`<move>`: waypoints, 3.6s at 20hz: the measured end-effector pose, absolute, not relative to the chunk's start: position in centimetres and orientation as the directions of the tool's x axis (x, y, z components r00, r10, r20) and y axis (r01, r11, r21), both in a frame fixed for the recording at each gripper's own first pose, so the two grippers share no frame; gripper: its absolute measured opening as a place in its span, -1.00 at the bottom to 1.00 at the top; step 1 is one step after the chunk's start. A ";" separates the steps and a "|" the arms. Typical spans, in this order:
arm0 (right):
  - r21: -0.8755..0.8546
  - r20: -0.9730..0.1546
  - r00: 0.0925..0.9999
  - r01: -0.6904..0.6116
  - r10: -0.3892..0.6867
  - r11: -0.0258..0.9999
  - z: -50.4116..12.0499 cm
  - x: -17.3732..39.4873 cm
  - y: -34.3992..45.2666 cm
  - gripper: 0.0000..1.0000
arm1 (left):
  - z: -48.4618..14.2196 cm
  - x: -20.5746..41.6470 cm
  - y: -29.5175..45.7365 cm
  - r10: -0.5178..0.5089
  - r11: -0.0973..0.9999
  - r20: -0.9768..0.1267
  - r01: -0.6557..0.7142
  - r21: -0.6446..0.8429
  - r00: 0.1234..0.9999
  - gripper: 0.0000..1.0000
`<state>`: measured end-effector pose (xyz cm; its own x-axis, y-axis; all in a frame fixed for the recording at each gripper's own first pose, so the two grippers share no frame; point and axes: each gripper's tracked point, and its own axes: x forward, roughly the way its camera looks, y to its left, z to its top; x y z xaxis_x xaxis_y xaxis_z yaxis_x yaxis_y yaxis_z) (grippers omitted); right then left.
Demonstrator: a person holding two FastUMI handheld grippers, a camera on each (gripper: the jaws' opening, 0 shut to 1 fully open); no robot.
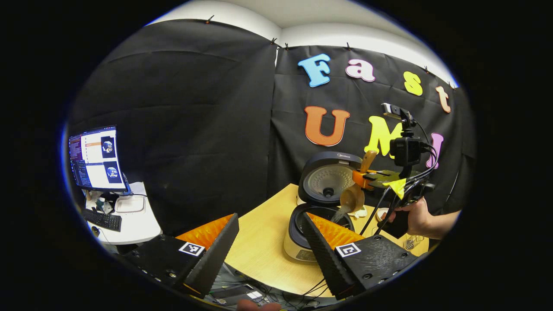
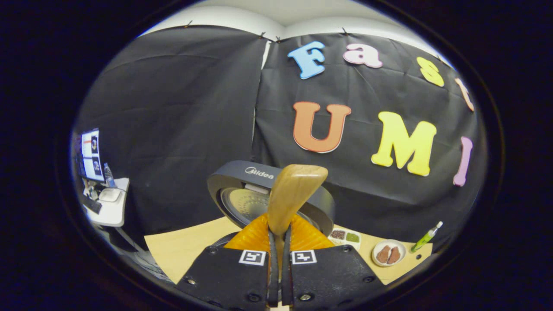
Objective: Close the left gripper, press the button to open the rice cooker; take a wooden spoon from the chopstick holder with the right hand, scoop a spoonful of rice and pour it into the rice cooker, then put the wooden spoon back into the chopstick holder.
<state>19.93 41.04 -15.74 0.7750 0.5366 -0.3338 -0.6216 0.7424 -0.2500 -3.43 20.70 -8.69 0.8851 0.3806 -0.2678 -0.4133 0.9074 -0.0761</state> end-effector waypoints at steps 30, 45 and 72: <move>0.169 -0.193 0.749 -0.611 0.634 0.773 -5.2 16.7 30.3 -0.84 | -5.9 0.6 13.6 0.287 0.952 -0.222 -0.303 -0.042 0.932 0.89; 0.185 -0.284 0.948 -0.095 0.146 0.978 -8.1 21.5 -4.7 -0.83 | -2.1 7.3 9.9 0.279 0.956 -0.103 -0.286 -0.061 0.955 0.89; 0.211 -0.520 0.854 0.113 0.014 0.971 -31.2 27.5 -16.8 -0.62 | -0.7 6.0 8.6 0.419 0.898 -0.201 -0.436 -0.052 0.886 0.89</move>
<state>27.47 -16.80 -31.21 0.8538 0.0141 -0.5204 0.1127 0.9709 0.2112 5.99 8.64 -0.69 0.8856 0.4188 -0.2009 -0.4365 0.8982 -0.0518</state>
